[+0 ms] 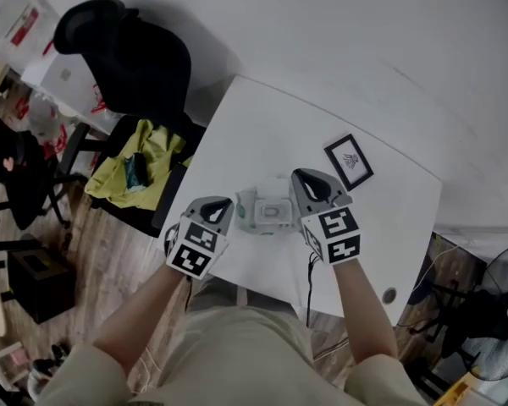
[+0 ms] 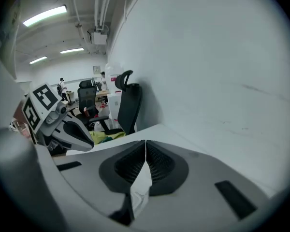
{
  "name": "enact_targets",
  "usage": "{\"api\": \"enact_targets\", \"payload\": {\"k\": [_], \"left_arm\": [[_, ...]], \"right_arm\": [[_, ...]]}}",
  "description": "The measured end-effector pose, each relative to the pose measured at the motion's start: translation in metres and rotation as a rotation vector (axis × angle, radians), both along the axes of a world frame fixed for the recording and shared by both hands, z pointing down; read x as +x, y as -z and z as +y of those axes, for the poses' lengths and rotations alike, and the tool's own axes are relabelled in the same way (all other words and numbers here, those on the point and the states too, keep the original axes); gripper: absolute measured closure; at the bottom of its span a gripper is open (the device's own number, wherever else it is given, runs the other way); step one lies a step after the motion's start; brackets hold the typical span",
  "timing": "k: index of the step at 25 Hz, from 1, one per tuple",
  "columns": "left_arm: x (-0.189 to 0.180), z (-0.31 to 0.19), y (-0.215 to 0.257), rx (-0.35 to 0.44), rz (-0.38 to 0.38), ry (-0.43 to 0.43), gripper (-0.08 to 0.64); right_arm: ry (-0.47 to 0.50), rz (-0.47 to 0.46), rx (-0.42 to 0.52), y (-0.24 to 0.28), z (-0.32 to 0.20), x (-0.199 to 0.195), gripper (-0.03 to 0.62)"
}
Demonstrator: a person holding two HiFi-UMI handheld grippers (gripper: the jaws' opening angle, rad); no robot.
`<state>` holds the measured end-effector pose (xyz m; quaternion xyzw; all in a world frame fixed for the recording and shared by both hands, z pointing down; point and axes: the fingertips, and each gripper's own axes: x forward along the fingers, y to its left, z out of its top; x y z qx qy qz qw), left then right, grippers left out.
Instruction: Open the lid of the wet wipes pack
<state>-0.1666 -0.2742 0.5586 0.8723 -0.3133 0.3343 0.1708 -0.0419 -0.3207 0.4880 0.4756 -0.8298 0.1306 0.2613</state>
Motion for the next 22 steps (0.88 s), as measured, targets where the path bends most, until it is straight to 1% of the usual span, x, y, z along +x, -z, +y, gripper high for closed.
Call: {"api": "enact_targets", "payload": {"k": [6,10,12,17,20,22], "left_arm": [[-0.008,-0.021,0.089,0.154,0.113,0.06,0.537],[-0.011,-0.021,0.143,0.242,0.192,0.082,0.538],[-0.012,-0.018,0.164,0.282,0.218,0.09,0.537],[-0.017,-0.003,0.203,0.347,0.264,0.093,0.538],[-0.019,0.008,0.218,0.39,0.258,0.087,0.537],[-0.018,0.018,0.225,0.41,0.255,0.074,0.537]], "right_arm": [[-0.022,-0.134,0.128,0.089,0.023,-0.006,0.565],[-0.017,-0.202,0.202,0.137,0.044,-0.015,0.565],[-0.004,-0.214,0.241,0.153,0.056,-0.02,0.565],[-0.022,-0.207,0.308,0.18,0.083,-0.023,0.565],[-0.061,-0.221,0.329,0.193,0.1,-0.014,0.568],[-0.083,-0.236,0.323,0.199,0.112,-0.01,0.568]]}}
